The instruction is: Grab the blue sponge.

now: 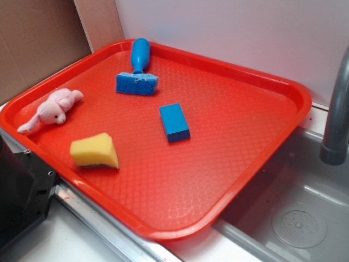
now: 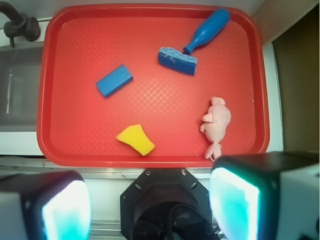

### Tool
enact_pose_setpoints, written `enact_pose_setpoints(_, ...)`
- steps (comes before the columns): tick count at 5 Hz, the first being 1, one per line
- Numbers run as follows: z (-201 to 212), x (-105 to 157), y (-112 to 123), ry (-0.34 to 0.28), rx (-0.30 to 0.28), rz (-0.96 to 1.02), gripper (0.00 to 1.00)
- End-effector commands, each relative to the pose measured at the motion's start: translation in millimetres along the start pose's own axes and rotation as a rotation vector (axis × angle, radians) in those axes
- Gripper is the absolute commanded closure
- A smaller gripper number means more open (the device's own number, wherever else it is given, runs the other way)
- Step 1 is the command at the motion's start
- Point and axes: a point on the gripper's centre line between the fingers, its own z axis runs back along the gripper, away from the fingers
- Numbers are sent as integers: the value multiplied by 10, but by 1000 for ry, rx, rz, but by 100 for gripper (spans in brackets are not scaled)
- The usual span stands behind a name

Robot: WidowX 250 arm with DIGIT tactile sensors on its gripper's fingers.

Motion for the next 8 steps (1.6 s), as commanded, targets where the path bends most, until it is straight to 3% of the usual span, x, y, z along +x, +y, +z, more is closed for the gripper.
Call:
enact_pose_setpoints(1,0,0,0,0,0,0,0)
enact_pose_setpoints(3,-115,93,185,-43,10,-153,0)
enact_pose_setpoints(4,-208,152,223,-71,49,-244,0)
enact_pose_setpoints(5,-410,321,281,-98,42,-437,0)
enact_pose_setpoints(6,-720,586,407,-105,32,-560,0)
enact_pose_setpoints(7,-992,783,484,-127,-39,-704,0)
enact_pose_setpoints(8,-1180,919,564,-156,-55,-820,0)
